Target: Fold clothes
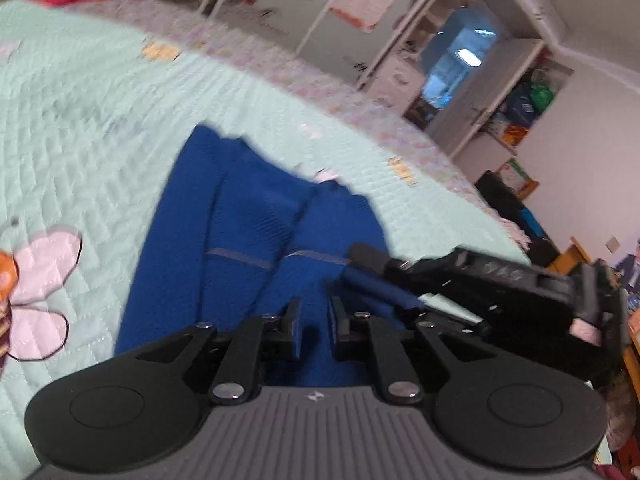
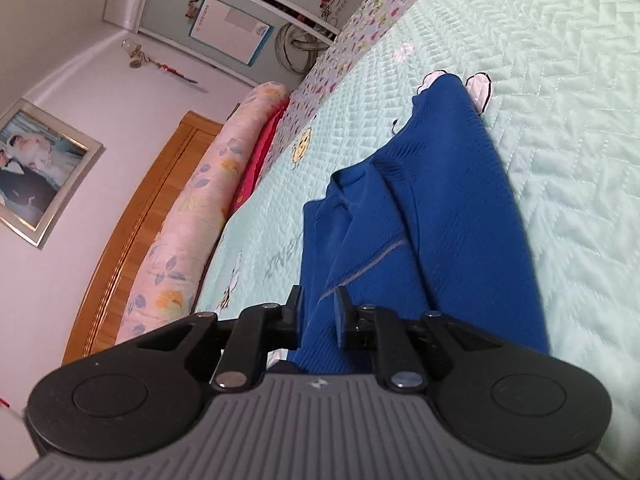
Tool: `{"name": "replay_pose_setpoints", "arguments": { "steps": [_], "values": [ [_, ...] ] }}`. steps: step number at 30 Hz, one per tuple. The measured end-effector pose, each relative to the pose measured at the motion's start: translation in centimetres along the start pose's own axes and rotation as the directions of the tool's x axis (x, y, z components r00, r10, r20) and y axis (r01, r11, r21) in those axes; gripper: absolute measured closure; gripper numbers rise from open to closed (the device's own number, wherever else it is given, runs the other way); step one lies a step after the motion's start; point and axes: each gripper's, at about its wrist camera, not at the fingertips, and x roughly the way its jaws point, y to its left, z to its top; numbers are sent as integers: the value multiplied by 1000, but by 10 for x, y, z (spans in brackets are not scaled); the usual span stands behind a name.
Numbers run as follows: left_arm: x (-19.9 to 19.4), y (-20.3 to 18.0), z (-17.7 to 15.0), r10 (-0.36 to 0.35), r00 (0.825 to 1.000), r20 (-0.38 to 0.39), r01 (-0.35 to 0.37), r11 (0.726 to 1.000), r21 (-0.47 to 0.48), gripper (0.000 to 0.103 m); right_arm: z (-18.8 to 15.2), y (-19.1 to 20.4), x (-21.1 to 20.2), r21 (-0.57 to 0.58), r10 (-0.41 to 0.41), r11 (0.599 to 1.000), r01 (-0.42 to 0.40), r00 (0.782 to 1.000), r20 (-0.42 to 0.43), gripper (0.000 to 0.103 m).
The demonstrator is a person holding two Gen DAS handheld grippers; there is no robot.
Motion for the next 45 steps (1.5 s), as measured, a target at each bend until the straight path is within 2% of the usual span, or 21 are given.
{"name": "replay_pose_setpoints", "arguments": {
  "steps": [1,2,3,5,8,9,14,16,18,21,23,27,28,29,30,34,36,38,40,45],
  "values": [
    [5,6,-5,-10,1000,-3,10,1000,-19,94,0,-7,5,14,-13,1000,13,1000,2,81],
    [7,10,-10,-17,1000,6,17,1000,-19,95,-1,-15,11,11,-36,999,36,999,1,87],
    [7,11,-15,-22,999,25,22,1000,-5,95,-2,-22,16,-4,-63,998,63,998,1,103],
    [6,10,-22,-28,998,53,27,999,24,95,-3,-27,17,-11,-60,998,61,998,4,103],
    [6,14,-24,-50,997,63,49,999,14,95,0,-18,14,-51,-75,996,74,997,-10,103],
    [6,16,-25,-57,996,65,57,998,8,95,3,-14,13,-57,-65,996,64,998,-6,98],
    [6,24,-26,-95,993,75,97,995,-21,96,23,-1,24,-64,-12,998,12,1000,2,97],
    [6,26,-26,-106,991,78,109,994,-27,96,32,-8,39,-54,-38,998,37,999,-15,97],
    [7,25,-27,-106,991,78,108,994,-18,96,39,-19,53,-47,-102,994,101,995,-20,103],
    [6,24,-27,-108,991,80,110,994,-13,96,44,-32,59,0,-90,996,90,996,-20,103],
    [7,26,-27,-113,990,80,115,993,-16,96,45,-24,59,-26,-103,994,102,995,-14,103],
    [8,28,-26,-119,990,81,121,992,-22,96,50,-9,61,-79,-99,992,100,995,16,92],
    [8,29,-26,-120,990,80,122,992,-22,96,52,-11,67,-76,-113,991,113,994,10,92],
    [9,30,-25,-122,989,80,124,992,-23,96,54,-13,73,-74,-127,989,127,992,5,95],
    [9,30,-25,-124,989,79,127,992,-26,96,57,-17,79,-71,-134,988,134,991,2,103],
    [10,31,-25,-127,989,80,130,991,-26,96,63,-28,83,-19,-124,992,124,992,14,103],
    [10,32,-25,-129,988,80,132,991,-28,96,62,-21,77,-43,-137,989,139,990,42,103],
    [10,33,-25,-130,988,80,133,991,-29,96,58,-10,72,-77,-113,990,117,992,56,98],
    [9,33,-26,-130,988,80,133,991,-29,96,55,2,70,-112,-73,991,78,996,46,98],
    [8,34,-27,-134,988,80,137,990,-34,96,42,32,91,-205,43,977,-63,994,-101,98]
  ]
}}
